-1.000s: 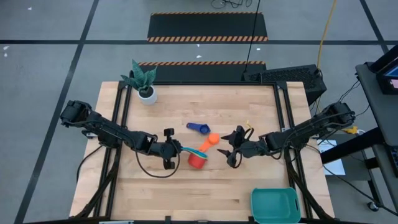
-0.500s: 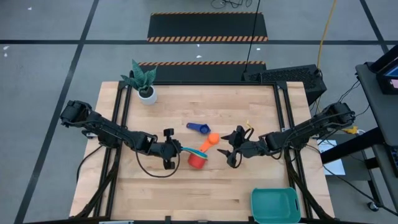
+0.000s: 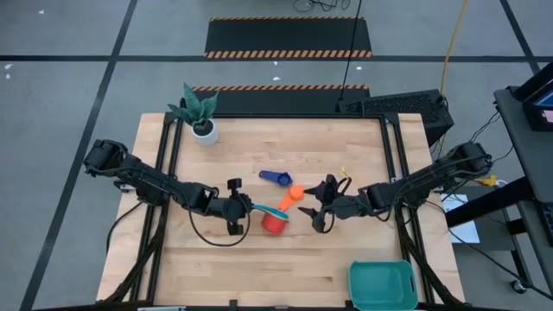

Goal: Nest measuring cups in basket
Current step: Stack the orange measuring cup on top of the light blue measuring cup

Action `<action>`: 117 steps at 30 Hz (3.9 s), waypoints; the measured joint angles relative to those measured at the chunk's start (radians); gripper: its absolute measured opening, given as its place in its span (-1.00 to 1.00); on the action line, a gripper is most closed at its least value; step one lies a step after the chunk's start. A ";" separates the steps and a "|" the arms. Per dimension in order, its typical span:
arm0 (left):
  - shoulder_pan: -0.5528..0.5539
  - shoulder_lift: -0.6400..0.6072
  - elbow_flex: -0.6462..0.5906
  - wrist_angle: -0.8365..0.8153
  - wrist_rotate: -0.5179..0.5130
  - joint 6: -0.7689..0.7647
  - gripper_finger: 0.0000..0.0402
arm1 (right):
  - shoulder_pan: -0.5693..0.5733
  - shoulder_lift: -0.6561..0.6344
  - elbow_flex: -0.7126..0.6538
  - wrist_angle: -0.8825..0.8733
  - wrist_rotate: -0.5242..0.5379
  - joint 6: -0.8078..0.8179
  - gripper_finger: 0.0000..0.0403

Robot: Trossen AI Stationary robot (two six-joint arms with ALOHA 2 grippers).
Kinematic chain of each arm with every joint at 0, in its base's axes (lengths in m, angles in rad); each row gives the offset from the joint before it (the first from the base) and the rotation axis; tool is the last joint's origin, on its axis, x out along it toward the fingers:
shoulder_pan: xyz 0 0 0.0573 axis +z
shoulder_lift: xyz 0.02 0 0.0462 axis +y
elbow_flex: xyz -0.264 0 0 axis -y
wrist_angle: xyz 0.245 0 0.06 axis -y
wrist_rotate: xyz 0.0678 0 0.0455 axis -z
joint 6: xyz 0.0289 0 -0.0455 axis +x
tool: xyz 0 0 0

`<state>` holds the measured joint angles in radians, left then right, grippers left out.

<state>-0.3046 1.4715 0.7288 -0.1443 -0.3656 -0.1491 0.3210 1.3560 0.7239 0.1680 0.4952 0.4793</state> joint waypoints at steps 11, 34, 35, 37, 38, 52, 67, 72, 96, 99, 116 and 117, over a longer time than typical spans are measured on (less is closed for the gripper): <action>-0.013 0.001 -0.001 0.026 -0.002 -0.022 -0.80 | 0.008 0.263 0.291 -0.116 -0.009 -0.077 0.40; -0.038 0.001 -0.008 0.035 -0.003 -0.013 -0.80 | 0.007 0.463 0.617 -0.376 -0.054 -0.096 0.40; -0.038 0.001 -0.008 0.035 -0.003 -0.014 -0.80 | 0.007 0.465 0.616 -0.380 -0.056 -0.095 0.40; -0.038 0.001 -0.008 0.035 -0.003 -0.018 -0.80 | 0.006 0.476 0.616 -0.355 -0.056 -0.095 0.40; -0.038 0.001 -0.008 0.035 -0.003 -0.018 -0.80 | 0.005 0.476 0.617 -0.352 -0.056 -0.096 0.40; -0.038 0.001 -0.008 0.037 -0.001 -0.037 -0.80 | -0.037 0.561 0.616 -0.296 -0.160 -0.068 0.40; -0.039 0.000 -0.008 0.036 0.001 -0.037 -0.80 | -0.073 0.570 0.616 -0.285 -0.186 -0.080 0.40; -0.039 0.000 -0.008 0.036 0.002 -0.038 -0.80 | -0.079 0.577 0.616 -0.284 -0.186 -0.083 0.40; -0.095 0.000 -0.008 0.045 0.000 -0.096 -0.80 | -0.057 0.605 0.616 -0.237 -0.258 -0.051 0.17; -0.096 0.000 -0.008 0.046 0.000 -0.096 -0.80 | -0.059 0.605 0.616 -0.245 -0.261 -0.051 0.21; -0.101 0.000 -0.008 0.044 0.003 -0.142 -0.75 | -0.065 0.618 0.618 -0.251 -0.319 -0.072 0.14; -0.104 0.000 -0.008 0.044 0.003 -0.142 -0.73 | -0.066 0.618 0.618 -0.251 -0.324 -0.073 0.10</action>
<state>-0.4082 1.4715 0.7204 -0.1001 -0.3627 -0.2913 0.2547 1.9739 1.3415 -0.0833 0.1711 0.4067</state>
